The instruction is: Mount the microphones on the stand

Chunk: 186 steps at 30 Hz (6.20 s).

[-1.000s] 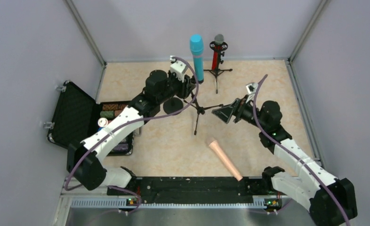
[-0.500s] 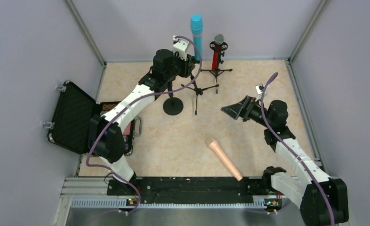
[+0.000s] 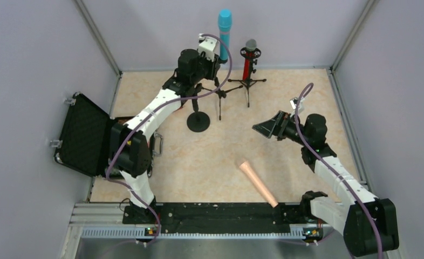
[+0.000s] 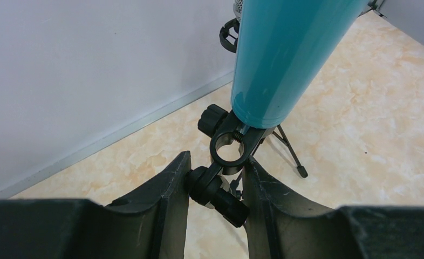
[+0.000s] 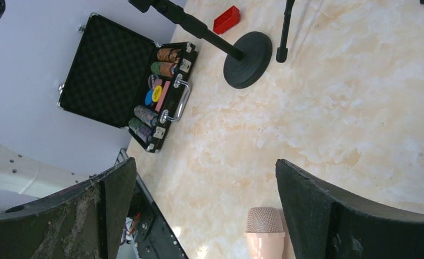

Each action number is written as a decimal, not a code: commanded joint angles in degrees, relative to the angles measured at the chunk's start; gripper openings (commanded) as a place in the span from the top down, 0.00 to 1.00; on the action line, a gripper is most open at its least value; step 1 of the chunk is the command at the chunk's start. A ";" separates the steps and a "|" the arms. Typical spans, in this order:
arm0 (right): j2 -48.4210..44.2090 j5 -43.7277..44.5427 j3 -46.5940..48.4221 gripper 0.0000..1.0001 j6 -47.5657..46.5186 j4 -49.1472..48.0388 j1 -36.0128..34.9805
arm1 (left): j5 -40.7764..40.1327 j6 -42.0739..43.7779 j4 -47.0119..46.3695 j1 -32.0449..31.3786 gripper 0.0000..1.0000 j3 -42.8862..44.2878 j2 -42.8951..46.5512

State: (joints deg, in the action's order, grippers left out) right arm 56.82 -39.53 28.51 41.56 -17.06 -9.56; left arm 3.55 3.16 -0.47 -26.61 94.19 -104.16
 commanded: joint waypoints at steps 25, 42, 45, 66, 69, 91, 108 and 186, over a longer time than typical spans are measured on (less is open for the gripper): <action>3.38 -0.11 -1.20 0.04 -0.94 -2.39 0.35 | 3.01 2.65 -2.25 0.68 0.30 8.66 -5.09; 2.88 -0.72 -1.60 0.04 -0.39 -2.71 0.35 | 5.06 -1.13 -3.03 1.63 0.02 4.00 4.61; 3.02 -0.96 -1.58 0.04 -0.31 -2.64 0.38 | 7.82 -2.72 -2.02 2.79 0.01 1.52 8.12; 4.07 -1.71 -4.01 0.04 1.78 -6.00 0.42 | 23.54 -4.18 12.02 12.55 0.01 -18.44 22.93; 4.18 -1.73 -4.22 0.04 1.82 -6.13 0.35 | 23.37 -4.06 11.71 12.56 0.02 -18.71 21.06; 4.49 -1.78 -6.18 0.04 1.54 -6.59 0.35 | 16.55 4.89 13.32 8.94 0.50 -15.81 12.40; 3.27 -1.55 1.46 0.04 -10.35 9.23 0.38 | 24.04 9.96 15.48 8.26 0.80 -23.05 24.37; 15.83 40.66 15.45 0.21 -22.32 50.09 -37.83 | 29.27 13.57 7.17 -5.95 0.01 -32.59 47.06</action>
State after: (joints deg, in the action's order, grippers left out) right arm 69.43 -3.75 41.12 19.07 32.51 -44.47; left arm 34.33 20.01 13.74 -32.36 60.40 -59.90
